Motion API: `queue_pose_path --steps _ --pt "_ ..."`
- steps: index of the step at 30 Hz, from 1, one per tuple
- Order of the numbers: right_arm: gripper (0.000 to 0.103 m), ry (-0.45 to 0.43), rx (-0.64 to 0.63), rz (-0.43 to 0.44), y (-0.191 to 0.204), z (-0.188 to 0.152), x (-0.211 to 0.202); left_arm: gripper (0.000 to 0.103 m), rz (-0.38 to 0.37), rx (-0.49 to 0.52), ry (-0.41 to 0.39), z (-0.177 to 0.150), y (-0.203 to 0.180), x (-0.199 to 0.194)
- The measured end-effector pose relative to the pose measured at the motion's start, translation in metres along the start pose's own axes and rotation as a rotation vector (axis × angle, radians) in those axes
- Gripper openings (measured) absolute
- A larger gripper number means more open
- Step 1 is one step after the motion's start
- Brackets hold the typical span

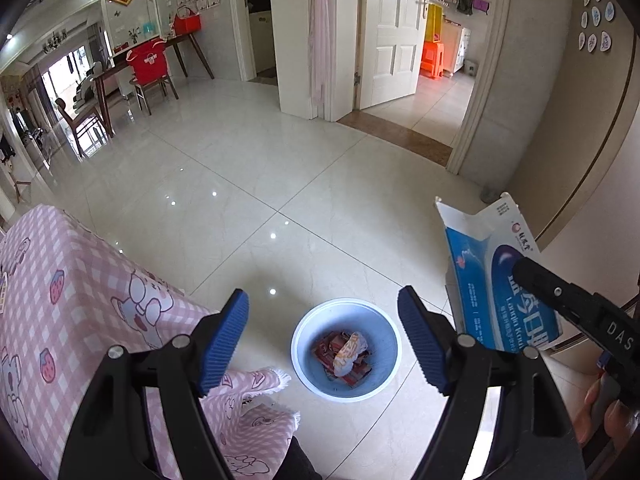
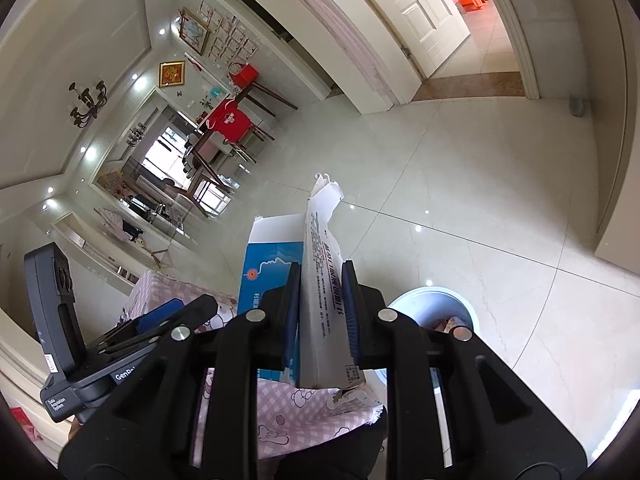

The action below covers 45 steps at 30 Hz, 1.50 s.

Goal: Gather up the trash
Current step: 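Carry the bag and tissue box over the blue bucket and open both tools, then grasp the green plush toy with the left tool while the right tool grasps a wrapper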

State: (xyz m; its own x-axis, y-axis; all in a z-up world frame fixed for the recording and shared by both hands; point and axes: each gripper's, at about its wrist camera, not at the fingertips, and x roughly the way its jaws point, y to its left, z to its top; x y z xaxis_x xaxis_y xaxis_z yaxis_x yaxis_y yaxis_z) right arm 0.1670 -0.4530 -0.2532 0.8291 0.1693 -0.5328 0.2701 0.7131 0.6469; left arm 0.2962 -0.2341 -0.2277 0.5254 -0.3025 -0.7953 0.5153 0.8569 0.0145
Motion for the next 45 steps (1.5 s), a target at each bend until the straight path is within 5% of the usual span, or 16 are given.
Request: queue_pose_path --steps 16,18,19,20,33,40,45 --pt "0.023 0.018 0.009 0.040 -0.003 0.013 0.040 0.078 0.041 -0.056 -0.049 0.001 0.031 -0.025" --pt "0.034 0.016 0.011 0.025 -0.002 0.016 0.049 0.079 0.050 -0.067 -0.052 0.000 0.037 -0.027" --pt "0.060 0.024 0.014 0.016 -0.003 0.016 0.055 0.079 0.053 -0.072 -0.054 0.000 0.040 -0.028" --pt "0.065 0.023 0.021 0.003 -0.004 0.016 0.058 0.079 0.056 -0.077 -0.054 0.000 0.043 -0.030" --pt "0.065 0.043 -0.088 0.017 0.035 0.003 0.043 0.080 0.065 -0.109 -0.082 -0.012 0.074 -0.055" --pt "0.065 0.052 -0.186 0.074 0.093 -0.011 0.029 0.080 0.087 -0.145 -0.140 -0.027 0.105 -0.098" --pt "0.065 0.085 -0.271 0.139 0.148 -0.033 0.032 0.083 0.169 -0.211 -0.176 -0.048 0.157 -0.136"
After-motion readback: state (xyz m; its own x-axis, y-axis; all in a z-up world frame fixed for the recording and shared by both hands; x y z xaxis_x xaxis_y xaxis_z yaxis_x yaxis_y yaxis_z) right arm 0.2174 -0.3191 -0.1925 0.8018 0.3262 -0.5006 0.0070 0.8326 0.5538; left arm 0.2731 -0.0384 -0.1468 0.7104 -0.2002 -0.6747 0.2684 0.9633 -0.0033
